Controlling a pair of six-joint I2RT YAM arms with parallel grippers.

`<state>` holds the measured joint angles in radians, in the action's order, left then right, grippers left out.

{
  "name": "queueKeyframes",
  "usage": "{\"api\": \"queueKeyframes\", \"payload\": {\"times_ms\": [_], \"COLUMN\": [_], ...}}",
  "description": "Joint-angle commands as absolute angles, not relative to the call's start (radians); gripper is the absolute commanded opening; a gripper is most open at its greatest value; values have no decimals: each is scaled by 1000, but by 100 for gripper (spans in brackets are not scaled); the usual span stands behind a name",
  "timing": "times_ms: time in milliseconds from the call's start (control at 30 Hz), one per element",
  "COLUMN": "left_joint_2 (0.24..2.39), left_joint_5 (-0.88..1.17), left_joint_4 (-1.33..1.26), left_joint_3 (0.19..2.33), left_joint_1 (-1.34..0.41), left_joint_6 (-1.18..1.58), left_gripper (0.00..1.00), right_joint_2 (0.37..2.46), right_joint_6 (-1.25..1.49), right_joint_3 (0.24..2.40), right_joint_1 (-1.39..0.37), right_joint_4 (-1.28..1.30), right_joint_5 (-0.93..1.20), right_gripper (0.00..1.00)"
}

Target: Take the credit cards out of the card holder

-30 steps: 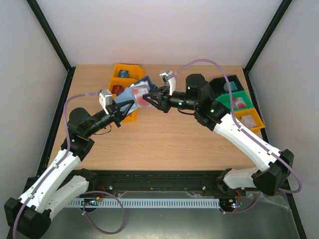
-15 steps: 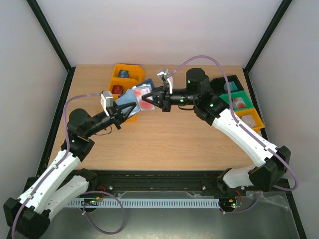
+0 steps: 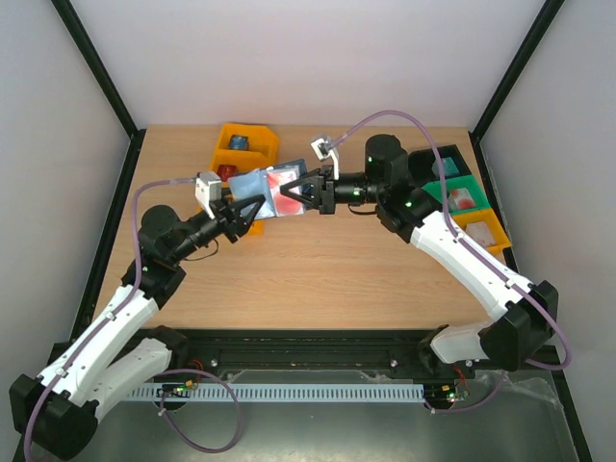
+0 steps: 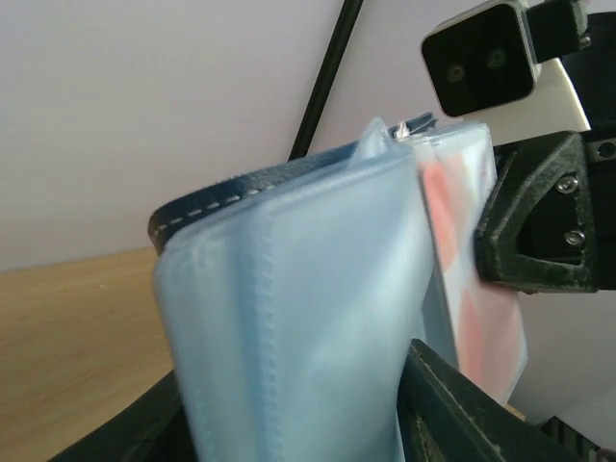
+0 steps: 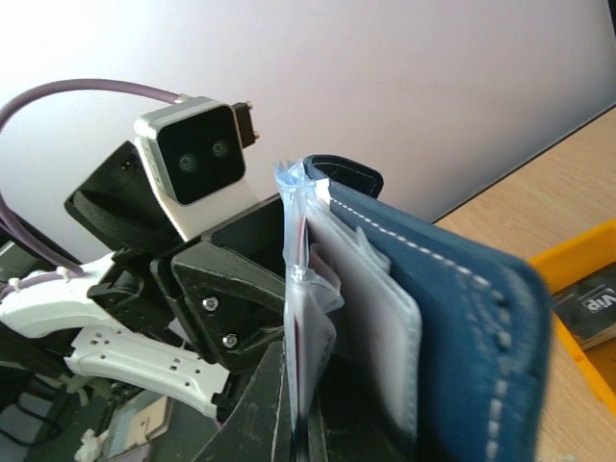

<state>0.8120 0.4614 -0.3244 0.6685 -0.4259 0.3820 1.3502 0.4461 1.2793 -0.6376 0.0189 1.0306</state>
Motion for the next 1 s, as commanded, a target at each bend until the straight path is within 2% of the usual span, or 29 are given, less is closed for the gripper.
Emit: {"api": "queueKeyframes", "payload": {"times_ms": [0, 133, 300, 433, 533, 633, 700, 833, 967], "left_joint_2": [818, 809, 792, 772, 770, 775, 791, 856, 919], "left_joint_5": [452, 377, 271, 260, 302, 444, 512, 574, 572], "left_joint_4": [-343, -293, -263, -232, -262, -291, -288, -353, -414], "left_joint_3": [681, 696, 719, 721, 725, 737, 740, 728, 727], "left_joint_1": [-409, -373, -288, -233, -225, -249, -329, -469, -434], "left_joint_6": [347, 366, 371, 376, 361, 348, 363, 447, 615], "left_gripper": [52, 60, 75, 78, 73, 54, 45, 42, 42], "right_joint_2": [1339, 1341, 1374, 1407, 1417, 1425, 1435, 1442, 1402], "right_joint_6": [506, 506, 432, 414, 428, 435, 435, 403, 427], "right_joint_3": [1289, 1299, 1342, 1384, 1397, 1402, 1403, 1406, 1377], "right_joint_1": [-635, -621, -609, -623, -637, -655, -667, -691, -692], "right_joint_4": [-81, -65, 138, 230, 238, 230, 212, 171, 55], "right_joint_5": [1137, 1085, 804, 606, 484, 431, 462, 604, 770], "right_gripper": [2, 2, 2, 2, 2, 2, 2, 2, 2]}}
